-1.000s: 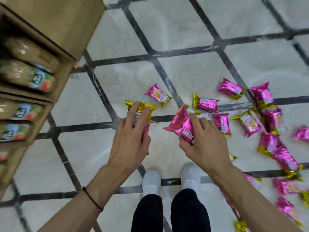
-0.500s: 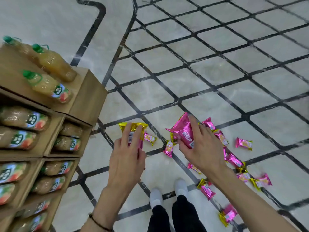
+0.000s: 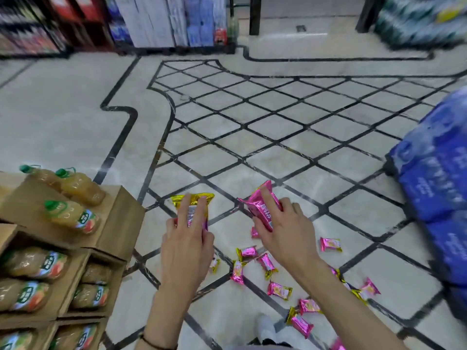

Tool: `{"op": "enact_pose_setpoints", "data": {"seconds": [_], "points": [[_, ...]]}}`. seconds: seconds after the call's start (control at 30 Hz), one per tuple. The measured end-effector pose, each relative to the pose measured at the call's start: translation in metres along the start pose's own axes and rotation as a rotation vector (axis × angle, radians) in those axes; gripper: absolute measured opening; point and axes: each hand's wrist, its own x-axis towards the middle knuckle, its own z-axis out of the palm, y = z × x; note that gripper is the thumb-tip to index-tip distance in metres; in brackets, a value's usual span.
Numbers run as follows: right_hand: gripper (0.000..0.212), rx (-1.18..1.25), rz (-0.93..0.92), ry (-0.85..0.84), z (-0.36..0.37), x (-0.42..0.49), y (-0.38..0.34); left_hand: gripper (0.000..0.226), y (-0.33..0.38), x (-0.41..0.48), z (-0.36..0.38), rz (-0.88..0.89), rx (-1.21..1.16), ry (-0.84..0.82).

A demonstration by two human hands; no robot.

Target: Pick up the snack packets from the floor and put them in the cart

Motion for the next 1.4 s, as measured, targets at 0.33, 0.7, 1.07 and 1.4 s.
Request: {"op": "enact_pose_setpoints", "data": {"seconds": [0.33,0.7,1.07,1.4], "points": [[0.067,-0.097,0.376,0.100,-0.056,-0.083,0.003,0.074,0.040,-0.015,-0.016,0.364,-0.142,-0.092],[0.064,-0.196,0.899,0.177,-0.109,-0.250,0.026,0.072,0.136,-0.090,-0.008,0.819,-0.211,-0.259],[0.065,-0.246,1.505,0.330,-0.175,-0.521,0.043,0.064,0.279,-0.306,-0.004,1.425,-0.183,-0.445],[0.056,-0.280,1.819,0.382,-0.211,-0.795,0.026,0.072,0.353,-0.578,-0.022,1.714,-0.254,-0.578]]}}
